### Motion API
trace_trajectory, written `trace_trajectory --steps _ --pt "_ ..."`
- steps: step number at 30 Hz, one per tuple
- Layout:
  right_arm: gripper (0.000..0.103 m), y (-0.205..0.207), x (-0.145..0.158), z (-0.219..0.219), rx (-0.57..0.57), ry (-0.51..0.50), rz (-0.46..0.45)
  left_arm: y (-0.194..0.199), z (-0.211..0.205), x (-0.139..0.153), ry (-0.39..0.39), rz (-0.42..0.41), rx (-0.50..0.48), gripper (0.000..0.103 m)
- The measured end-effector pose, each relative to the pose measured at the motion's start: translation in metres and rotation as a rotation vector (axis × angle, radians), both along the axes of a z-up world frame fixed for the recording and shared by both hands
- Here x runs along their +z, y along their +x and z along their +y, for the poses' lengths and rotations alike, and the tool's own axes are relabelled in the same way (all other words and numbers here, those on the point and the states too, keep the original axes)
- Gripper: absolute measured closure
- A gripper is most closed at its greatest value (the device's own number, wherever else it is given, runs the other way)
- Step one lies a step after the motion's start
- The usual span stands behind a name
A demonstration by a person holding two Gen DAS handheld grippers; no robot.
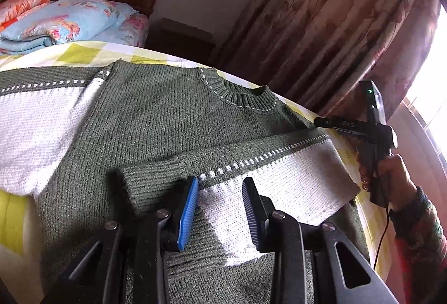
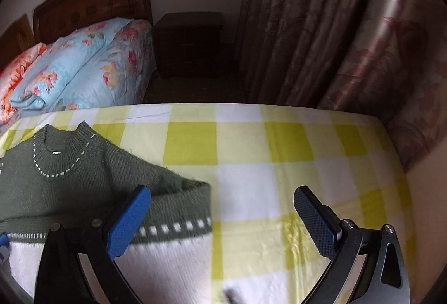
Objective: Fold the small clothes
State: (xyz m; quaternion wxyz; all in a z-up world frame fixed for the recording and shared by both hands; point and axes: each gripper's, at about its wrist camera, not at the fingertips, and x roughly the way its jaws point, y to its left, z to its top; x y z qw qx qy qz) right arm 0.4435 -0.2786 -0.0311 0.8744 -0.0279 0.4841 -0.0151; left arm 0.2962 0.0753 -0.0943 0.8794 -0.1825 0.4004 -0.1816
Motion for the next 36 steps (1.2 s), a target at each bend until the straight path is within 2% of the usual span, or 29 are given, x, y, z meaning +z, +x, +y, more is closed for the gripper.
trace_trajectory --steps 1,2,5,8,14,17,19,22,23,26,28,30,32,34,36 --pt "0.000 0.009 -0.007 0.007 0.023 -0.009 0.040 0.000 0.001 0.000 -0.004 0.000 0.000 0.070" --pt "0.000 0.019 -0.017 0.016 0.034 -0.066 0.104 0.000 0.002 0.000 -0.010 0.001 -0.001 0.070" --pt "0.000 0.031 -0.020 0.019 -0.032 -0.210 0.100 -0.001 0.005 -0.001 -0.032 0.003 -0.001 0.070" --pt "0.000 0.038 -0.023 0.003 -0.081 -0.120 0.117 -0.001 0.008 -0.001 -0.046 0.005 -0.001 0.070" --pt "0.000 0.040 -0.024 -0.002 -0.131 -0.110 0.092 -0.002 0.008 -0.001 -0.051 0.005 -0.002 0.070" --pt "0.000 0.035 -0.020 -0.002 -0.107 -0.101 0.085 -0.005 0.009 -0.001 -0.053 0.004 -0.002 0.070" --pt "0.000 0.018 -0.007 0.000 -0.100 -0.099 0.029 -0.004 0.010 -0.001 -0.055 0.005 -0.001 0.070" --pt "0.000 -0.016 0.016 0.006 -0.065 -0.014 -0.064 -0.004 0.011 -0.001 -0.058 0.005 0.001 0.070" --pt "0.000 -0.022 0.016 0.012 -0.041 -0.028 -0.061 -0.003 0.011 -0.001 -0.060 0.006 0.001 0.070" --pt "0.000 -0.019 -0.009 0.019 -0.031 -0.188 0.010 -0.004 0.012 -0.002 -0.064 0.006 0.001 0.070" --pt "0.000 -0.015 -0.018 0.003 -0.069 -0.113 0.003 -0.004 0.012 -0.002 -0.065 0.006 0.000 0.070" --pt "0.000 -0.012 -0.020 -0.011 -0.124 -0.018 0.042 -0.005 0.013 -0.002 -0.070 0.006 0.000 0.070" --pt "0.000 -0.023 -0.008 -0.004 -0.135 -0.054 0.003 -0.005 0.014 -0.002 -0.081 0.007 0.000 0.070" --pt "0.000 -0.047 0.012 0.011 -0.080 -0.032 -0.077 -0.006 0.015 -0.003 -0.092 0.007 0.003 0.070" --pt "0.000 -0.073 0.024 0.027 0.015 0.063 -0.140 -0.006 0.016 -0.003 -0.093 0.007 0.004 0.070"
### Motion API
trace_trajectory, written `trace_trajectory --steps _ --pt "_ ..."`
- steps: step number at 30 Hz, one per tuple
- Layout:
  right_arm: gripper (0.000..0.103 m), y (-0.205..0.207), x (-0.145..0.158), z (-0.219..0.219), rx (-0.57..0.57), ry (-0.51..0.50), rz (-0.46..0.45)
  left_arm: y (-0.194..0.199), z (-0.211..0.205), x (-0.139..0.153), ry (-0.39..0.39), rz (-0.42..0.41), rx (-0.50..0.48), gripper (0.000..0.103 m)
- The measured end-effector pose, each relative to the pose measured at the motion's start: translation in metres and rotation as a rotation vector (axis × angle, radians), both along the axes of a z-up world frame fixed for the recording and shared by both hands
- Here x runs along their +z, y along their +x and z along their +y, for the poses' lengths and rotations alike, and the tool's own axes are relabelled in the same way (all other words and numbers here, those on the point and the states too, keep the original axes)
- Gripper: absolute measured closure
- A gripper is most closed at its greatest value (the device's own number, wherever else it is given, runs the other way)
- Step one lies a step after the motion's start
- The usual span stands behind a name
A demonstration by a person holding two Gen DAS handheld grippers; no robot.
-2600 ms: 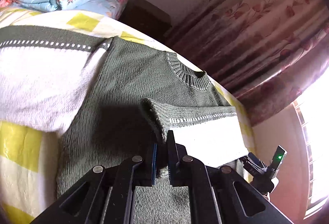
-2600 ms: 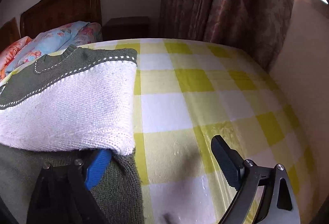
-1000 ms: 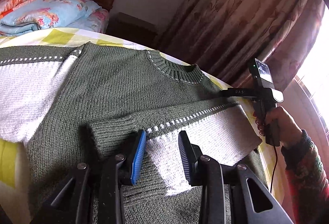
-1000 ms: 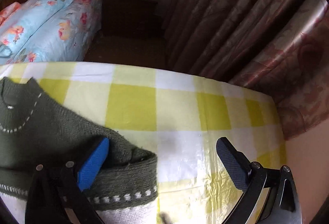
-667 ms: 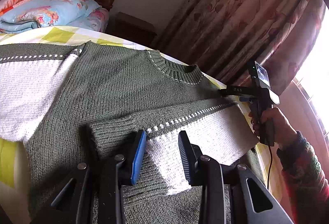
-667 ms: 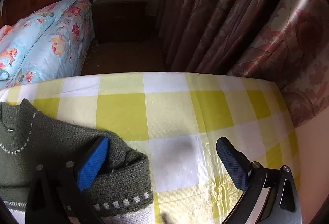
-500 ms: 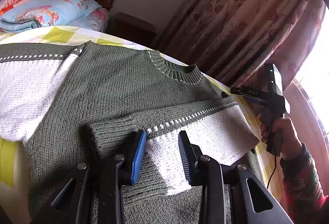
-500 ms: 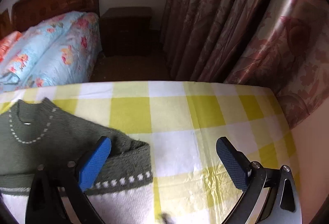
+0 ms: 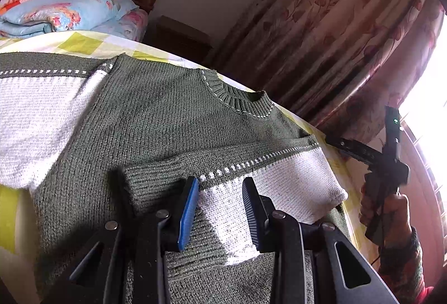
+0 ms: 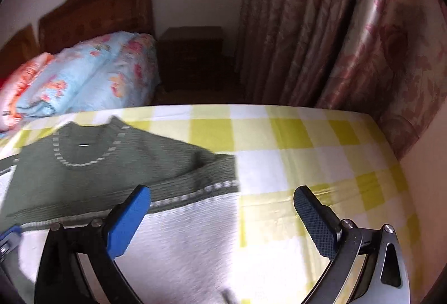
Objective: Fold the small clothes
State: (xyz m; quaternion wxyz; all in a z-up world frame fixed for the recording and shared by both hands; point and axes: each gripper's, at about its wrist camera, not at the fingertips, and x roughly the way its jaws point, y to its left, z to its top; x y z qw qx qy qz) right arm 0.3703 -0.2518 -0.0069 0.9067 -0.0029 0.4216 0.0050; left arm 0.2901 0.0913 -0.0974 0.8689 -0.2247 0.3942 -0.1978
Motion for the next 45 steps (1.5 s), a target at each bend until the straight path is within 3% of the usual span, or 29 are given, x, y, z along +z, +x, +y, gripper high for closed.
trace_trajectory --steps 4,6,7,8,10,13,15,16,18,19,22,24,27,30,33,35,37,42,43,45 --pt "0.000 -0.028 -0.021 0.026 0.198 0.085 0.054 -0.001 0.001 0.000 -0.007 0.001 0.001 0.070" --pt "0.000 -0.025 -0.050 0.021 0.158 0.030 0.120 -0.001 0.002 0.000 -0.018 0.002 -0.001 0.070" --pt "0.000 -0.024 -0.055 0.013 0.127 0.029 0.102 -0.001 0.002 0.000 -0.018 0.002 0.000 0.070" --pt "0.000 -0.023 -0.057 0.003 0.092 0.097 0.126 -0.002 0.002 0.000 -0.020 0.002 0.000 0.070" --pt "0.000 -0.030 -0.047 -0.005 0.005 0.109 0.120 -0.002 0.004 0.000 -0.025 0.002 0.002 0.070" --pt "0.000 -0.060 -0.025 0.014 0.072 0.099 -0.008 -0.002 0.005 0.000 -0.029 0.004 0.004 0.070" --pt "0.000 -0.078 -0.020 0.037 0.136 0.040 -0.074 -0.002 0.005 0.000 -0.029 0.004 0.004 0.070" --pt "0.000 -0.083 -0.022 0.047 0.177 0.020 -0.079 -0.002 0.005 0.000 -0.030 0.004 0.004 0.070" --pt "0.000 -0.082 -0.040 0.061 0.241 0.019 -0.003 -0.002 0.005 0.000 -0.034 0.005 0.003 0.070" --pt "0.000 -0.078 -0.053 0.063 0.237 0.014 0.052 -0.002 0.006 0.000 -0.040 0.007 0.000 0.070" --pt "0.000 -0.074 -0.055 0.051 0.196 0.060 0.056 -0.005 0.019 -0.001 -0.120 0.042 -0.006 0.070" --pt "0.000 -0.076 -0.057 0.054 0.213 0.025 0.047 -0.020 0.048 -0.002 -0.227 0.074 0.076 0.070" --pt "0.000 -0.084 -0.057 0.056 0.203 0.007 0.033 -0.054 0.115 0.001 -0.339 0.012 0.250 0.070" --pt "0.000 -0.085 -0.055 0.053 0.200 0.020 0.032 -0.086 0.198 0.005 -0.341 -0.057 0.498 0.069" --pt "0.000 -0.085 -0.053 0.054 0.196 0.020 0.029 -0.111 0.279 -0.007 -0.395 -0.019 0.749 0.069" --pt "0.000 -0.085 -0.053 0.054 0.195 0.022 0.028 -0.117 0.323 -0.016 -0.386 0.023 0.859 0.069" --pt "0.000 -0.084 -0.053 0.054 0.196 0.024 0.028 -0.115 0.351 -0.022 -0.366 0.051 0.901 0.069" --pt "0.000 -0.084 -0.053 0.054 0.196 0.024 0.028 -0.086 0.374 -0.026 -0.339 0.073 0.853 0.069" --pt "0.000 -0.084 -0.053 0.054 0.196 0.024 0.028 -0.080 0.376 -0.027 -0.320 0.083 0.867 0.072" --pt "0.000 -0.084 -0.053 0.054 0.196 0.023 0.028 -0.071 0.378 -0.029 -0.284 0.111 0.890 0.086"
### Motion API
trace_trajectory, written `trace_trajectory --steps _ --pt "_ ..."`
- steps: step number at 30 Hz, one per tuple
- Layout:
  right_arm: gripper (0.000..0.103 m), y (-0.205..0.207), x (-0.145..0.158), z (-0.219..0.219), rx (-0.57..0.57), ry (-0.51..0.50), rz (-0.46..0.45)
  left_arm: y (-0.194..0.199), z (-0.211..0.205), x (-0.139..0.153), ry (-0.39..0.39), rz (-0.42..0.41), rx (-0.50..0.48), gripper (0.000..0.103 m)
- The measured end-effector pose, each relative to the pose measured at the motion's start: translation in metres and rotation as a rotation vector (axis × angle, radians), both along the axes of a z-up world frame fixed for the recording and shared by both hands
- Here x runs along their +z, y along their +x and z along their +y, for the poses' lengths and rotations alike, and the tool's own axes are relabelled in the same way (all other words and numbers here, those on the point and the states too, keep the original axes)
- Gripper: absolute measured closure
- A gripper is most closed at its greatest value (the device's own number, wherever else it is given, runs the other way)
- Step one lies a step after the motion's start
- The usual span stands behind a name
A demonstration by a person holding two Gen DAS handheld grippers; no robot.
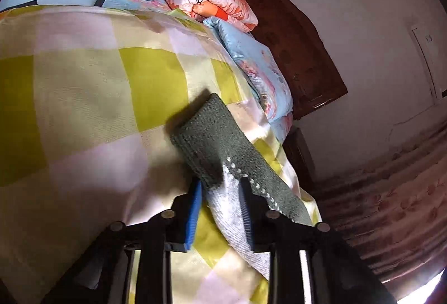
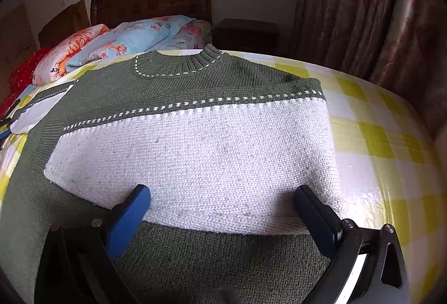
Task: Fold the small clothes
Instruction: 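Grasp the other white sleeve cuff with the left gripper and lift it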
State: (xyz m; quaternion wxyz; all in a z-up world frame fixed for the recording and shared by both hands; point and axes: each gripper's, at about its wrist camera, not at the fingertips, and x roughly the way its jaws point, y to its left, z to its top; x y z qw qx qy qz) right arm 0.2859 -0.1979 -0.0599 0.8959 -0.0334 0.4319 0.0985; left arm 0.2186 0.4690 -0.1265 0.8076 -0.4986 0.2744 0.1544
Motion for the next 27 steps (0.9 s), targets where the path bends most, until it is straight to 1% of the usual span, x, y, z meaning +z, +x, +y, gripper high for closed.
trace_trajectory --steps 1,2,3,6,8,9,10,12,13,14,16,17,18,19,20,21,22,23,24,26,27 --pt "0.000 0.000 0.000 0.000 0.000 0.000 0.000 0.001 0.000 -0.002 0.008 0.019 0.008 0.093" --pt "0.000 0.000 0.000 0.000 0.000 0.000 0.000 0.001 -0.005 0.001 0.034 0.028 0.023 0.093" --pt "0.000 0.000 0.000 0.000 0.000 0.000 0.000 -0.001 -0.012 0.006 0.070 0.015 0.035 0.093" --pt "0.000 0.001 0.001 0.000 0.001 0.001 0.000 -0.010 -0.035 0.030 0.167 -0.042 0.062 0.094" --pt "0.000 0.001 0.001 0.000 0.001 0.002 -0.001 -0.012 -0.062 0.061 0.247 -0.111 0.039 0.094" --pt "0.000 0.001 0.001 0.000 0.001 0.003 0.000 -0.010 -0.081 0.080 0.282 -0.163 0.002 0.094" --pt "0.000 0.001 0.001 0.000 0.001 0.003 0.000 -0.005 -0.104 0.100 0.318 -0.218 -0.063 0.094" --pt "0.000 0.000 0.002 0.000 -0.002 0.005 -0.003 0.011 -0.156 0.136 0.379 -0.315 -0.216 0.094" --pt "0.000 0.000 0.002 -0.001 -0.005 0.009 -0.005 0.020 -0.183 0.151 0.388 -0.365 -0.298 0.094" --pt "0.000 -0.001 0.003 -0.002 -0.007 0.012 -0.008 0.029 -0.211 0.163 0.372 -0.416 -0.384 0.094" --pt "0.000 -0.001 0.003 -0.003 -0.009 0.020 -0.011 0.048 -0.269 0.174 0.303 -0.493 -0.561 0.093" --pt "0.000 -0.002 0.003 -0.003 -0.010 0.022 -0.013 0.057 -0.300 0.174 0.271 -0.511 -0.663 0.090" --pt "0.000 -0.002 0.003 -0.003 -0.010 0.021 -0.013 0.066 -0.332 0.170 0.255 -0.503 -0.764 0.087" --pt "0.000 -0.001 0.003 -0.003 -0.010 0.017 -0.012 0.075 -0.361 0.164 0.255 -0.476 -0.853 0.082" --pt "0.000 -0.001 0.003 -0.002 -0.010 0.012 -0.011 0.081 -0.387 0.156 0.269 -0.433 -0.922 0.081" --pt "0.000 -0.002 0.003 -0.002 -0.009 0.007 -0.011 0.082 -0.407 0.147 0.282 -0.392 -0.968 0.081" --pt "0.000 -0.002 0.003 -0.002 -0.008 0.006 -0.010 0.083 -0.418 0.139 0.286 -0.366 -0.995 0.081" --pt "0.000 -0.002 0.003 -0.002 -0.008 0.008 -0.009 0.080 -0.421 0.130 0.279 -0.359 -0.996 0.081" --pt "0.000 -0.002 0.003 -0.003 -0.007 0.010 -0.009 0.076 -0.416 0.122 0.261 -0.354 -0.971 0.080" --pt "0.000 -0.003 0.003 -0.003 -0.007 0.014 -0.010 0.064 -0.394 0.101 0.218 -0.311 -0.873 0.074" --pt "0.000 -0.003 0.003 -0.003 -0.007 0.015 -0.009 0.055 -0.385 0.090 0.208 -0.269 -0.824 0.074"
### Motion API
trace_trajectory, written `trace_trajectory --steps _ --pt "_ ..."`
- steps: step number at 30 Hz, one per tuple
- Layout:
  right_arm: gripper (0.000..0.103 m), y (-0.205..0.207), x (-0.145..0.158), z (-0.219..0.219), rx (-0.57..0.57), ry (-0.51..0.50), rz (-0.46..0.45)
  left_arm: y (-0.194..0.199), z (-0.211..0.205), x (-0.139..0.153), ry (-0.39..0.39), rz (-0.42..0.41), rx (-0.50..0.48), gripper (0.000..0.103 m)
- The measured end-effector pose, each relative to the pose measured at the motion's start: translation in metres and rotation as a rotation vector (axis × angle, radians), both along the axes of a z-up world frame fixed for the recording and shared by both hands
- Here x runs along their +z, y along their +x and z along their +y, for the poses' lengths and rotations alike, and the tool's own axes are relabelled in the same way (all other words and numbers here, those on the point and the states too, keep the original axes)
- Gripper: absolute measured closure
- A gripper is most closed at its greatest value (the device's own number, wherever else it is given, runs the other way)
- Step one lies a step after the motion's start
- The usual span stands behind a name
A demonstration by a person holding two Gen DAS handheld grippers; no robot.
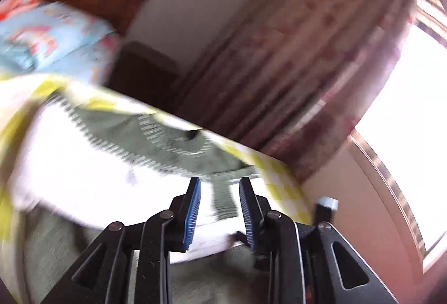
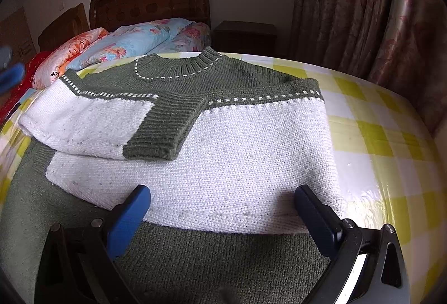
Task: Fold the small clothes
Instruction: 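Grasp the other white sleeve cuff with the left gripper and lift it, then fold the sleeve over the first sleeve with the left gripper and release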
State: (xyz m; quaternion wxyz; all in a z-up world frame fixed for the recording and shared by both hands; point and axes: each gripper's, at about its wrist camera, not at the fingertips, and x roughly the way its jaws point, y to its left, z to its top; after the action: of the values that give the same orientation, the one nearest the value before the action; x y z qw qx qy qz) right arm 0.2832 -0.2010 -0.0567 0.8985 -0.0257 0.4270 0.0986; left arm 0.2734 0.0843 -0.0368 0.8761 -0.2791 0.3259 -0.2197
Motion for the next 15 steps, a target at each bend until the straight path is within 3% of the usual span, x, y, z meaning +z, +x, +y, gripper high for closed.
trace_trajectory --steps 2,5,7,11,15 --pt "0.000 0.000 0.000 0.000 0.001 0.004 0.000 -0.012 0.020 -0.017 0.045 0.056 0.079 0.076" --pt "0.000 0.000 0.000 -0.002 0.003 0.021 -0.002 -0.040 0.049 -0.032 0.113 0.061 0.225 0.076" --pt "0.000 0.000 0.000 -0.003 0.003 0.024 -0.003 -0.043 0.065 -0.041 0.147 0.084 0.274 0.076" --pt "0.000 0.000 -0.001 0.000 0.002 0.002 0.000 -0.036 0.059 -0.047 0.173 0.110 0.231 0.076" --pt "0.000 0.000 -0.001 0.000 0.001 0.002 -0.001 -0.019 0.020 -0.057 0.360 0.122 0.175 0.075"
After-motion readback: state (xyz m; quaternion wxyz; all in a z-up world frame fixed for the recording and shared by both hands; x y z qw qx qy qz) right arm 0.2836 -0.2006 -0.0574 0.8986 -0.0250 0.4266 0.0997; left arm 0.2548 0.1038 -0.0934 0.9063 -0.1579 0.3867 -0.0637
